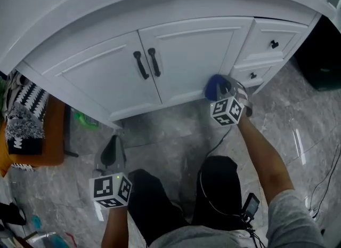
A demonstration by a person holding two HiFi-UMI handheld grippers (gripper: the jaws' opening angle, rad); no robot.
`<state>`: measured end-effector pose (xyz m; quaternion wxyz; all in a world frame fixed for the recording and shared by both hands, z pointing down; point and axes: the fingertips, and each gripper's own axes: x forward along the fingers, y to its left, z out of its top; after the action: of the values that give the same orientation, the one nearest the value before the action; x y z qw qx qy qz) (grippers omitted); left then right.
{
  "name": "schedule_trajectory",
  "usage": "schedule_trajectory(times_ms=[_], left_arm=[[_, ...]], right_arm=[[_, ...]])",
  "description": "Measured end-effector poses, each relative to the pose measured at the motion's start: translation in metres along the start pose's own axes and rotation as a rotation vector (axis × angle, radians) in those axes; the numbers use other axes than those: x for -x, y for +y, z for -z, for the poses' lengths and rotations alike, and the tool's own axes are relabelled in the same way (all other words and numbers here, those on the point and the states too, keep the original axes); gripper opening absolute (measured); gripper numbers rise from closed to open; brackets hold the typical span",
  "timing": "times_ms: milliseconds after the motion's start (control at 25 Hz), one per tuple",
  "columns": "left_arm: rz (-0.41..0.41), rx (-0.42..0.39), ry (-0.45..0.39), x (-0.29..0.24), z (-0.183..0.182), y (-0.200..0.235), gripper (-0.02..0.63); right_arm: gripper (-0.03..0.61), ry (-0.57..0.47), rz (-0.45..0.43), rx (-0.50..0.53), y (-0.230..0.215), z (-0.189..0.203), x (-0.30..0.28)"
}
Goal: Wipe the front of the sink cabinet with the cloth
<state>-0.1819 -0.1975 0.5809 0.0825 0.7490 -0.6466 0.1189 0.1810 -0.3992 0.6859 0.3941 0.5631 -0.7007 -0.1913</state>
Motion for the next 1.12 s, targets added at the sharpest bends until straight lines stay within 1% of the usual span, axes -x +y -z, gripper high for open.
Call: schedule_trajectory(times_ms=[200, 400, 680, 840, 960, 1120], left_arm=[[0.007, 0.006, -0.012, -0.002, -0.005, -0.006, 0.011], [0.027, 0.006, -0.026, -0.004, -0.010, -0.015, 0.011], [0.035, 0.011, -0.051, -0.004, -0.021, -0.016, 0.011], [0.033, 0.019, -0.055, 0.002, -0.020, -0.014, 0.011], [0.028, 0.028, -0.062, 0.004, -0.023, -0.009, 0.011], [0.024, 0.040, -0.075, 0.009, -0.027, -0.005, 0.011]], right_arm=[[0.034, -0.103, 0.039, -0.014, -0.044, -0.037, 0.019], [0.034, -0.194, 0.076, -0.122, -0.092, -0.080, 0.043], [0.034, -0.292, 0.143, -0.200, -0.143, -0.135, 0.069], [0.034, -0.309, 0.164, -0.237, -0.163, -0.147, 0.082], [0.035, -0.289, 0.152, -0.252, -0.167, -0.148, 0.084], [0.034, -0.266, 0.158, -0.290, -0.167, -0.153, 0.086]])
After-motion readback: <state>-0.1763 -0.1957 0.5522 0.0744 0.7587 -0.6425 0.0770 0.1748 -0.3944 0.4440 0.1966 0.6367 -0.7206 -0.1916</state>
